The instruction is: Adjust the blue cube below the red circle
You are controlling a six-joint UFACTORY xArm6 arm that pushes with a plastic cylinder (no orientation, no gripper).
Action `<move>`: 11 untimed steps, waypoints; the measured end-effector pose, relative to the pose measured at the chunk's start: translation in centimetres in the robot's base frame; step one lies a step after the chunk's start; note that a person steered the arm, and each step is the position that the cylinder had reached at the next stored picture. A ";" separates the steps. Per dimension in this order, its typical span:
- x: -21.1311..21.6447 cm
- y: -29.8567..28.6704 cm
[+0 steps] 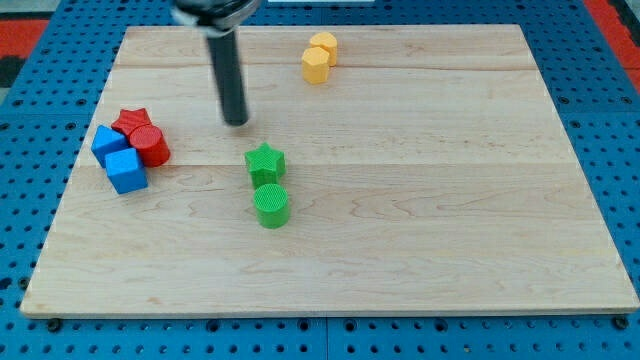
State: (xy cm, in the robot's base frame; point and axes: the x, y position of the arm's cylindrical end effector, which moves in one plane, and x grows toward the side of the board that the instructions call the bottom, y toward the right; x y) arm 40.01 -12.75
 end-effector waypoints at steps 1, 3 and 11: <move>7.4 -0.6; 13.7 -7.3; 4.9 -12.8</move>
